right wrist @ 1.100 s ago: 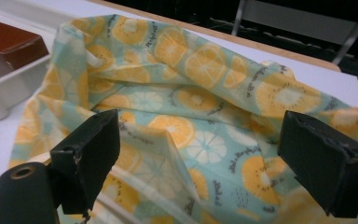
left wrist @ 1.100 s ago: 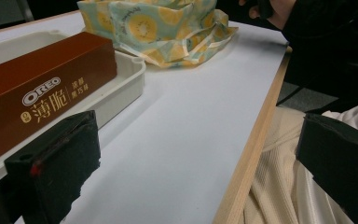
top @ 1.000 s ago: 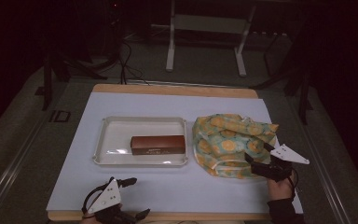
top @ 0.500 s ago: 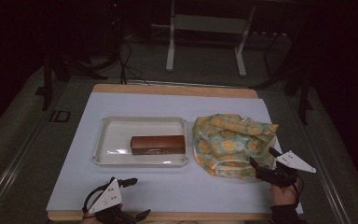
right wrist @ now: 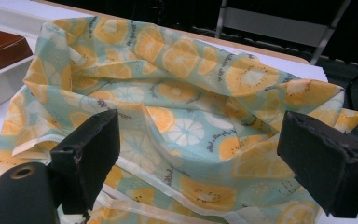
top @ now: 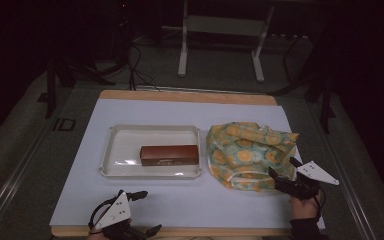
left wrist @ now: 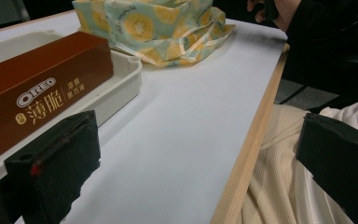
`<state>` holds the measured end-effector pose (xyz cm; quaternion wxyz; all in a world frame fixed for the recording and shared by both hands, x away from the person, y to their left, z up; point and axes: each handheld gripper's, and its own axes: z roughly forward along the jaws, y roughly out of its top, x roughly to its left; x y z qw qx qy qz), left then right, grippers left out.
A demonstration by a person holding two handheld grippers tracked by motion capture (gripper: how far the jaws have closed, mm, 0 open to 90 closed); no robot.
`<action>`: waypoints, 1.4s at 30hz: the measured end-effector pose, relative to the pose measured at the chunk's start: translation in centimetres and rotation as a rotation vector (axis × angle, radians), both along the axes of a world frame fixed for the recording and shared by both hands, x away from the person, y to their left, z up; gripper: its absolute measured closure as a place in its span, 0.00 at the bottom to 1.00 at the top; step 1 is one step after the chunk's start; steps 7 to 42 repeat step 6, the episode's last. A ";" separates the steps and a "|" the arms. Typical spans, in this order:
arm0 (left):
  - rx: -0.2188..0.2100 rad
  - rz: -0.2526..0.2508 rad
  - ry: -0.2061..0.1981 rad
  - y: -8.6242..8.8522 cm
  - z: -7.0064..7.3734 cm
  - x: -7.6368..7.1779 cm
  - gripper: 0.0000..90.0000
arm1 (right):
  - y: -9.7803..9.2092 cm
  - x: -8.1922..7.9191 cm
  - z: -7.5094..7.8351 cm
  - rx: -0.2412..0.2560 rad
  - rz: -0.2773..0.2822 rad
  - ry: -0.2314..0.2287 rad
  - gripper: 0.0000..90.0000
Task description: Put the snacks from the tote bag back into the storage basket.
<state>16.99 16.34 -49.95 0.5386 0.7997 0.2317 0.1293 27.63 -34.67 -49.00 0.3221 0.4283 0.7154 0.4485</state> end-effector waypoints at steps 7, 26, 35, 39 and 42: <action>-0.002 0.001 0.001 0.0 0.0 0.0 0.00 | 0.0 0.1 0.0 0.003 0.000 0.008 0.15; -0.002 0.001 0.001 0.0 0.0 0.0 0.00 | 0.0 0.1 0.0 0.003 0.000 0.008 0.15; -0.002 0.001 0.001 0.0 0.0 0.0 0.00 | 0.0 0.1 0.0 0.003 0.000 0.008 0.15; -0.002 0.001 0.001 0.0 0.0 0.0 0.00 | 0.0 0.1 0.0 0.003 0.000 0.008 0.15; -0.002 0.001 0.001 0.0 0.0 0.0 0.00 | 0.0 0.1 0.0 0.003 0.000 0.008 0.15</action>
